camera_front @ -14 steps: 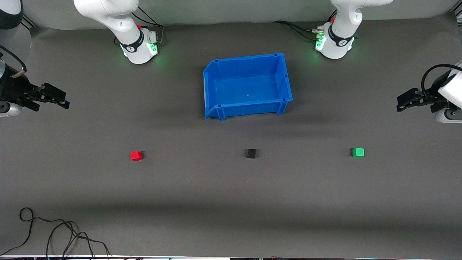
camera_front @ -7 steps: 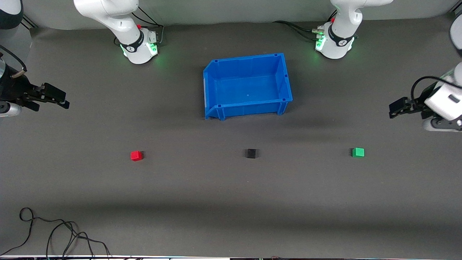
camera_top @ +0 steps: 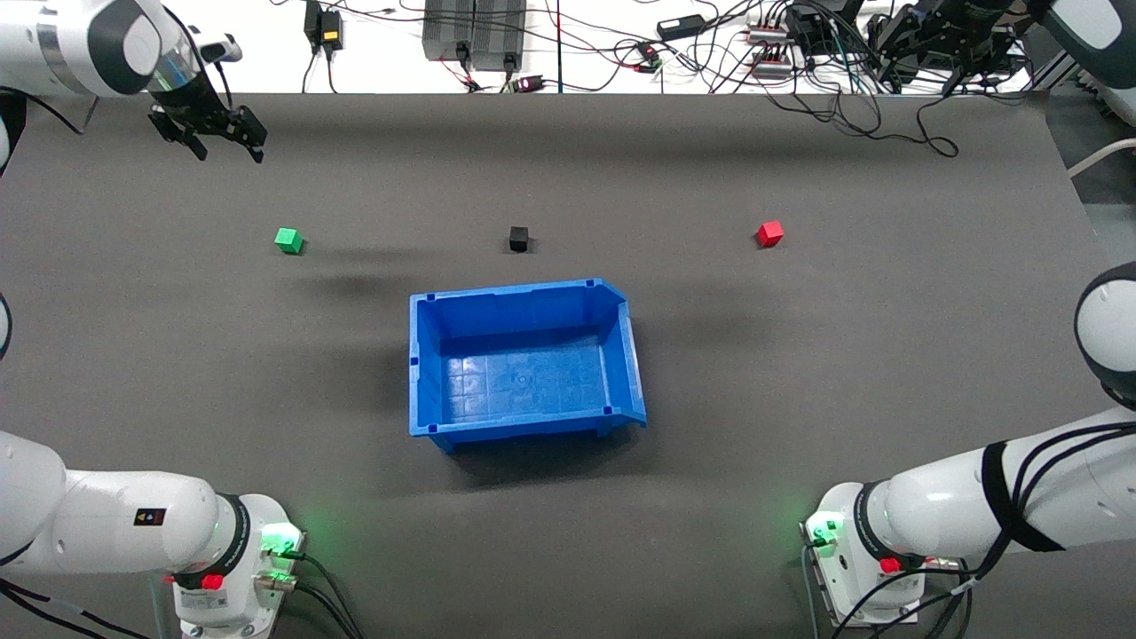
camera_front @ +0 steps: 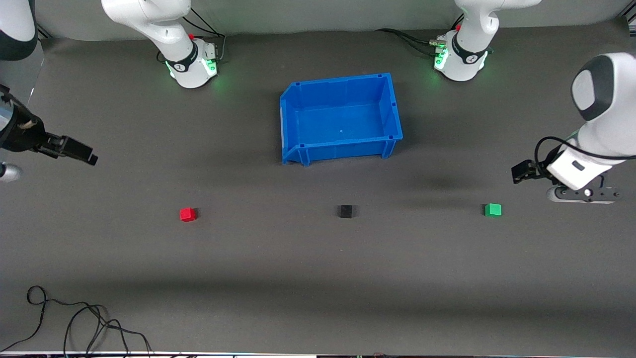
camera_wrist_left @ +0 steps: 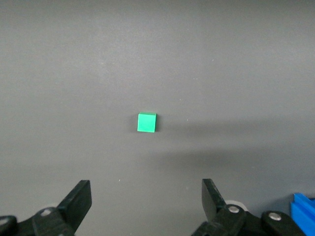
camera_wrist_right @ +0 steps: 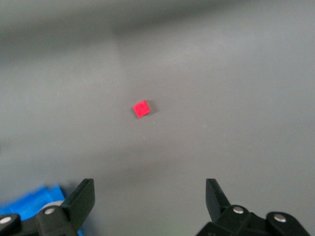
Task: Attach green and red cubes to black cube
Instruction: 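Reach the right gripper to the red cube while the left gripper reaches the green cube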
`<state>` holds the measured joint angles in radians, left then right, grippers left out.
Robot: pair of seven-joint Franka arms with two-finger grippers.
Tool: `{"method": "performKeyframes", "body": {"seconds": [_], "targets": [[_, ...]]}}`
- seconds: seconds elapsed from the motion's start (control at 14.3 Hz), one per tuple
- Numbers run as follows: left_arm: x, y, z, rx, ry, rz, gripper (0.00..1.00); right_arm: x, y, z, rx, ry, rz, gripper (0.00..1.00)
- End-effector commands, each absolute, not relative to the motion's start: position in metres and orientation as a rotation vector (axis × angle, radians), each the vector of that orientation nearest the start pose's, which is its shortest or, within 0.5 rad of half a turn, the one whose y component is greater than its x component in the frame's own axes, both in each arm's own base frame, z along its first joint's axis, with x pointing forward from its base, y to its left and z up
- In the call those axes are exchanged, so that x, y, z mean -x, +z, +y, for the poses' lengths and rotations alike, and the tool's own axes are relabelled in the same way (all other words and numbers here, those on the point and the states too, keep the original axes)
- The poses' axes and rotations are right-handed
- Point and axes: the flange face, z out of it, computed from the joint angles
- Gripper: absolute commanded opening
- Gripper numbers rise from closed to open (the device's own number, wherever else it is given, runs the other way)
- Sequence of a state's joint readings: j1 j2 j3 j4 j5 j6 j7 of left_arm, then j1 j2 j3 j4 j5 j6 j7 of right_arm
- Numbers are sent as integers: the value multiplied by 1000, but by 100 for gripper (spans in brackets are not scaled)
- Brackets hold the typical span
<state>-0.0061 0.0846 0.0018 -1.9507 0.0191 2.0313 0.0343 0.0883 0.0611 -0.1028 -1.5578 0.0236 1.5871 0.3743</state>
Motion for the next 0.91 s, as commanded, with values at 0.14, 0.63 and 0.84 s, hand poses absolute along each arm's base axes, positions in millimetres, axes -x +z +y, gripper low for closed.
{"method": "performKeyframes", "body": {"seconds": [0.14, 0.63, 0.84], "targets": [[-602, 356, -3, 3146, -58, -31, 100, -595, 577, -2, 2754, 118, 1516, 100], [-608, 267, 3, 3127, 53, 70, 99, -626, 484, -21, 2369, 432, 1814, 100], [-609, 253, 24, 3125, 86, 153, 97, -620, 434, -27, 2297, 439, 1865, 100]]}}
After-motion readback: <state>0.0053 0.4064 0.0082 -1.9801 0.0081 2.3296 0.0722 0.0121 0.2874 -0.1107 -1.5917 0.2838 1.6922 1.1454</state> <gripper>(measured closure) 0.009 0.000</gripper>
